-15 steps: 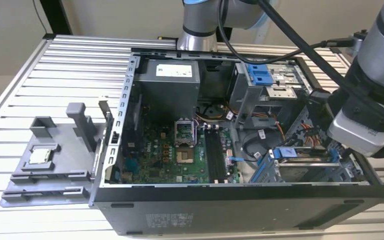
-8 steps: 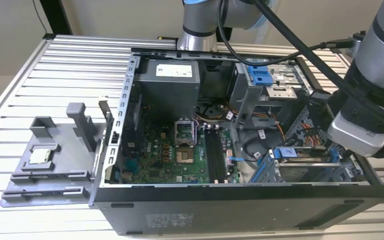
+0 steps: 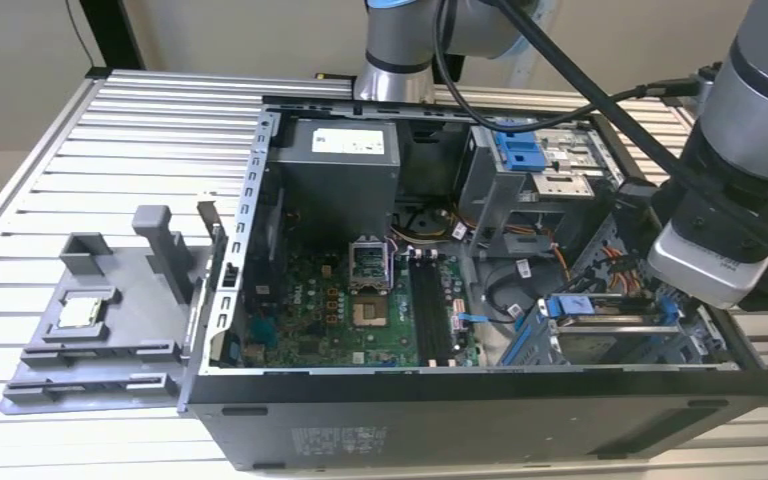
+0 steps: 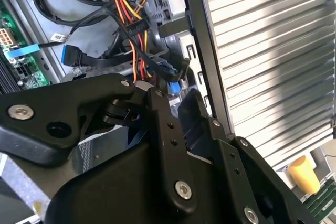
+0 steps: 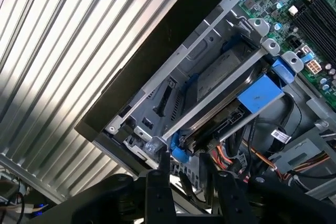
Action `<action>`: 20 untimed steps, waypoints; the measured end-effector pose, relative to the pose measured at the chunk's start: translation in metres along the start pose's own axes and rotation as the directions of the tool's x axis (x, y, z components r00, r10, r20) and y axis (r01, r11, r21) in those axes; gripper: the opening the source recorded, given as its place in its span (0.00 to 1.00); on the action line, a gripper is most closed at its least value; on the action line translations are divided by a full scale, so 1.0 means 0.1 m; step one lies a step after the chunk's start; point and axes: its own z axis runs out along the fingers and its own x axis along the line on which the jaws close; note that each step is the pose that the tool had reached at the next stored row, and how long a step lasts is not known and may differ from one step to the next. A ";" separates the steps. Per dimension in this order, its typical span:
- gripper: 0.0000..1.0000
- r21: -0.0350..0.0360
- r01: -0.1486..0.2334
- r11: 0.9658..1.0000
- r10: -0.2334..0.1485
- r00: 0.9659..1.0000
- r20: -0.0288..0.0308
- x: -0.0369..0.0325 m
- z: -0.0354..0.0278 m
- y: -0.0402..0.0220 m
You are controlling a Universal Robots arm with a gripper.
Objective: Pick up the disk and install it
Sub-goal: 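Insert the second disk wire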
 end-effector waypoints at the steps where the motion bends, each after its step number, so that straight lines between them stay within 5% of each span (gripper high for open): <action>1: 1.00 0.006 0.002 1.000 -0.002 1.000 -0.005 -0.006 0.004 -0.003; 4: 1.00 0.019 0.014 1.000 -0.014 1.000 -0.011 -0.022 0.016 -0.014; 11: 1.00 0.033 0.085 0.996 -0.086 0.996 0.011 -0.029 0.034 -0.010; 20: 1.00 0.038 0.109 0.993 -0.109 0.994 0.019 -0.031 0.037 0.004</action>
